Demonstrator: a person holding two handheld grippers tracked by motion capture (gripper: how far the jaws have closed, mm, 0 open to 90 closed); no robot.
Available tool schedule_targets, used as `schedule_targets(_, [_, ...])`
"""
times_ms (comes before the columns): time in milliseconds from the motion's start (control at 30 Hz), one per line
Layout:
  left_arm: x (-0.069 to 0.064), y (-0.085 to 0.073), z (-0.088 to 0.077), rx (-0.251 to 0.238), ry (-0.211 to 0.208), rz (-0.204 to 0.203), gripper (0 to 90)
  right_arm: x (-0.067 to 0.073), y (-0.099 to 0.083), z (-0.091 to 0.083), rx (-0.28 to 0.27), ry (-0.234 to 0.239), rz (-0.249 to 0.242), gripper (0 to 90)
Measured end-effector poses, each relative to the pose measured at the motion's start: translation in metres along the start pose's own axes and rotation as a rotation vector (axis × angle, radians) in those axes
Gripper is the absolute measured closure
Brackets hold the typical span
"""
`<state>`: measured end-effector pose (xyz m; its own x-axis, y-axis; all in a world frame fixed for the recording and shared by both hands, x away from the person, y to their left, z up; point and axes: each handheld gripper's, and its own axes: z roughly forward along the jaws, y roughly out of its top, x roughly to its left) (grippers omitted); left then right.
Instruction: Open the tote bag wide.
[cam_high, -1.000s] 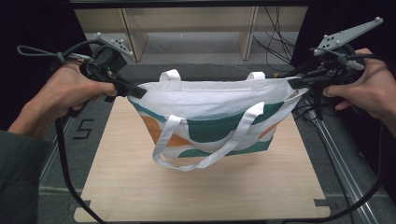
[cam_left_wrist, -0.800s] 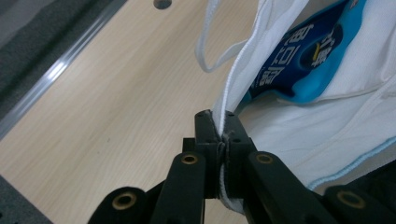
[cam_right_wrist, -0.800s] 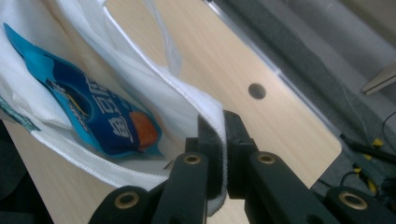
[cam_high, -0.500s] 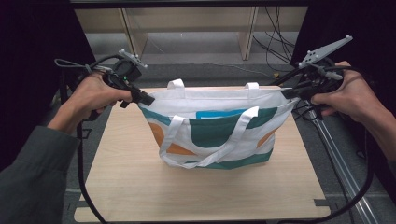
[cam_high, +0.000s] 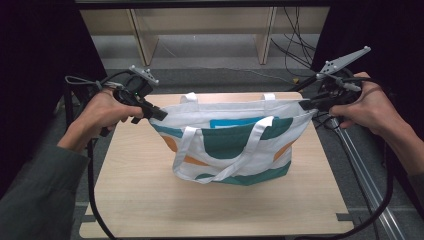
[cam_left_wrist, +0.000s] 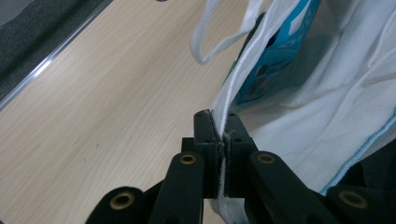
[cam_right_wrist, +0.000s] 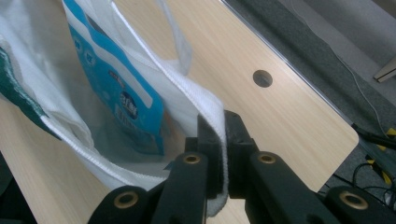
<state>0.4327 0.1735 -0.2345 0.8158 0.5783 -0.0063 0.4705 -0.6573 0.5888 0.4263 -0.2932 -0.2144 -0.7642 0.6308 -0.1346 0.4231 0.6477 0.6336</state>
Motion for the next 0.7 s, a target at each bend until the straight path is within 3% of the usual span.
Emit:
schedule_targets(167, [0.001,-0.005,0.01,0.022,0.002,0.006,85.9,-0.001,-0.003,0.009,0.004,-0.022,-0.03,88.0])
schedule_targets(200, [0.001,-0.006,0.014,0.018,-0.001,0.003,85.8,-0.002,-0.004,0.011,0.017,0.005,-0.019,88.0])
schedule_targets(233, [0.001,-0.006,0.014,0.018,-0.001,0.003,85.6,-0.001,-0.005,0.012,0.007,-0.01,-0.014,88.0])
schedule_targets(400, [0.003,-0.01,0.029,0.042,-0.009,0.003,85.3,-0.001,-0.011,0.021,0.04,0.015,0.009,87.9])
schedule_targets(700, [0.002,-0.013,0.051,0.07,0.005,0.017,83.8,-0.001,-0.019,0.036,0.061,0.017,-0.005,87.8])
